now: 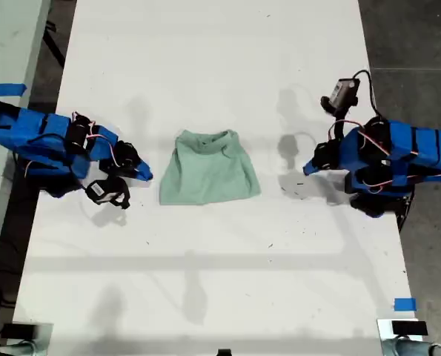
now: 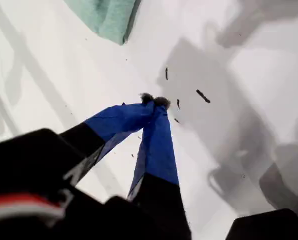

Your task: Fold tshirt

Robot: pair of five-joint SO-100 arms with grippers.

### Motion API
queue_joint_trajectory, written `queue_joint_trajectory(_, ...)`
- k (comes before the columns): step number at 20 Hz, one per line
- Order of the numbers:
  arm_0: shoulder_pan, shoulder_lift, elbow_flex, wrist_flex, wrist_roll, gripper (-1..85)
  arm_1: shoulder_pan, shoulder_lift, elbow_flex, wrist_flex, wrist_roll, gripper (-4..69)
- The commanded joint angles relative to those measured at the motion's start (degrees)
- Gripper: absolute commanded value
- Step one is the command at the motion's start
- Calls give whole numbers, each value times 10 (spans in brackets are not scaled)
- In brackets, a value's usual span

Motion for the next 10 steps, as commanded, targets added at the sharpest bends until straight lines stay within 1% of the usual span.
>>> queue_joint_trajectory(1,43,38,44,-76,-33,1,-22,35,1,-50,-7,-10)
queue_joint_trajectory(3,50,26,66,-112,-33,1,-34,-79,-59,-133,-44,-10)
queue_joint_trajectory(6,54,34,64,-98,-33,1,-51,-309,-208,-248,-98,-10)
queue_joint_trajectory(7,61,54,72,-102,-30,1,-55,-383,-273,-264,-118,-10)
queue_joint_trajectory(8,65,83,89,-116,-28,1,-58,-455,-342,-267,-134,-10)
queue_joint_trajectory(9,66,124,121,-143,-27,1,-62,-520,-406,-270,-150,-10)
queue_joint_trajectory(10,66,205,173,-154,-31,1,-64,-576,-464,-274,-164,-11)
